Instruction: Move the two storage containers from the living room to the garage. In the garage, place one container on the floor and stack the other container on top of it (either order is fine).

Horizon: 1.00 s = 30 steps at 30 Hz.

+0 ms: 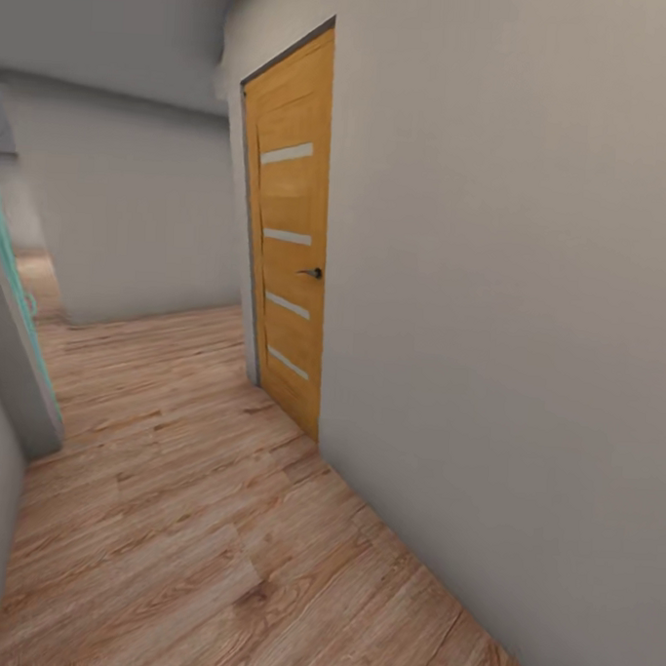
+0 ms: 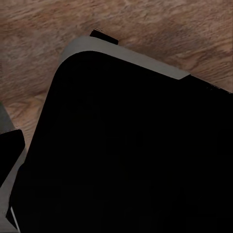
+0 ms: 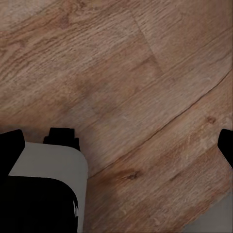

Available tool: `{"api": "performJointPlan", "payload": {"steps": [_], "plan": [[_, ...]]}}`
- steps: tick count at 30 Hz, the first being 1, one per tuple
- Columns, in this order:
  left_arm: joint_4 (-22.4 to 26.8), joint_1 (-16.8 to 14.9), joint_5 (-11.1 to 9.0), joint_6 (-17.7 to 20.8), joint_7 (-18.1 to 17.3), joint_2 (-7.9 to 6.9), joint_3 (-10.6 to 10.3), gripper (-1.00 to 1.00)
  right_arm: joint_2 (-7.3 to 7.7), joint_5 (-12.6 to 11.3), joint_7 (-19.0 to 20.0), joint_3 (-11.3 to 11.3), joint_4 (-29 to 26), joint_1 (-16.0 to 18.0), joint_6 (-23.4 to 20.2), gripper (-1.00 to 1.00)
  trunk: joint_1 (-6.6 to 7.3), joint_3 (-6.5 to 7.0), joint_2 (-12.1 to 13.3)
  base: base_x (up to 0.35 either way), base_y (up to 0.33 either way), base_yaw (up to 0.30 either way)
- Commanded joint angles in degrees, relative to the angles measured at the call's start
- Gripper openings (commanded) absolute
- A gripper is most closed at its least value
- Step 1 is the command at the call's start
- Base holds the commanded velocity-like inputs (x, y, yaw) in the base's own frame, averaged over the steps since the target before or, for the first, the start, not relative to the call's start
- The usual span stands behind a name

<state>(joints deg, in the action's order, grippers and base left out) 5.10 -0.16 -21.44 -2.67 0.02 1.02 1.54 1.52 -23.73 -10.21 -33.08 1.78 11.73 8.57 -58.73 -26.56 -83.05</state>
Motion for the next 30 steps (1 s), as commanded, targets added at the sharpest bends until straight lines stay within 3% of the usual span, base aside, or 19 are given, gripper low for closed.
{"api": "performJointPlan", "payload": {"steps": [1,19,30], "plan": [[0.0,0.0,-0.2,-0.1,0.0,0.02,0.1,1.00,-0.03,-0.5,0.0,-0.5,0.2,0.1,0.3,1.00,0.00,-0.04,0.0,0.000,0.000,0.300],[0.0,0.0,-0.2,-0.1,0.0,-0.04,0.1,1.00,0.01,-0.4,0.0,-0.5,0.2,0.1,0.3,1.00,0.00,-0.02,0.0,0.000,0.000,0.300],[-0.1,0.0,-0.2,-0.1,0.0,-0.14,0.1,1.00,0.02,-0.3,0.0,-0.5,0.2,0.1,0.3,1.00,0.00,-0.02,0.0,0.252,0.000,0.300]]}}
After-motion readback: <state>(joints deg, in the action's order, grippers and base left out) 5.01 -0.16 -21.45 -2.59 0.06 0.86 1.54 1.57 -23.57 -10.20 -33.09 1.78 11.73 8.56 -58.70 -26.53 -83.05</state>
